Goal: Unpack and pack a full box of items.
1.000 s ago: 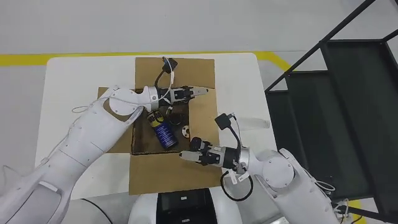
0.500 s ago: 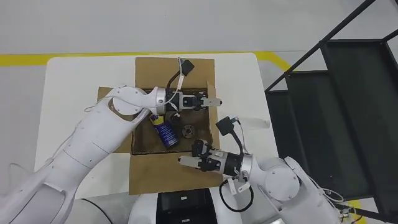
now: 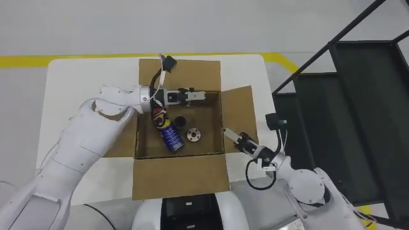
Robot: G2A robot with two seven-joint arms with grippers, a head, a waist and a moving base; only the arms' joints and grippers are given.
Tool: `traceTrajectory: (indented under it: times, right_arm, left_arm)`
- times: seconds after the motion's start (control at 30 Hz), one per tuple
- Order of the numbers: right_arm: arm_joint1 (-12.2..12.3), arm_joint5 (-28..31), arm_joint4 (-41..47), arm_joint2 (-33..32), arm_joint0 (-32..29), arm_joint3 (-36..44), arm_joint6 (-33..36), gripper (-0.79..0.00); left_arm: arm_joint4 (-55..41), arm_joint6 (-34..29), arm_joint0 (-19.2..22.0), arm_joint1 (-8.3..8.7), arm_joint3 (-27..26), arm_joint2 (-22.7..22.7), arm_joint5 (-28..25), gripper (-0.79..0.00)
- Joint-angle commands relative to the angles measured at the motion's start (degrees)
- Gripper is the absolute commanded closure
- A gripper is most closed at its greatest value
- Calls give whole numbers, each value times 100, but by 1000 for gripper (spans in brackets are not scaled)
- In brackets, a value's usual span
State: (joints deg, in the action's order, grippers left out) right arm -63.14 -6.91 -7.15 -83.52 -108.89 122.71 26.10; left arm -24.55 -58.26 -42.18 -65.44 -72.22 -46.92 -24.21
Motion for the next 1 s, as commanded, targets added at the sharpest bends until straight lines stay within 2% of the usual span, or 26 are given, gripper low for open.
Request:
traceTrajectory:
  times: [0.0,0.13,0.3,0.47,0.6,0.8,0.97]
  right_arm:
    - [-11,-164,55,90,139,-144,34,-785]
    - [-41,-636,-107,319,453,-389,-120,-785]
    - [-68,-1043,-214,530,764,-610,-141,-785]
    - [-83,-1248,-239,643,964,-684,-73,-785]
    - [-81,-1188,-437,702,1011,-333,-105,-785]
    - [-63,-1360,-1132,1037,1252,243,238,-785]
    - [-102,-1947,-2434,2053,2151,149,1053,-785]
  left_arm:
    - [-2,-82,-221,127,-160,-362,71,-785]
    - [24,-187,-742,347,-585,-990,187,-785]
    - [107,-307,-1299,532,-1014,-1557,350,-785]
    - [126,-422,-1587,629,-1185,-1895,427,-785]
    - [13,-450,-1737,697,-1232,-2234,408,-785]
    - [-232,-432,-2081,819,-1247,-2922,232,-785]
    - [-406,-348,-2531,921,-1264,-3568,29,-785]
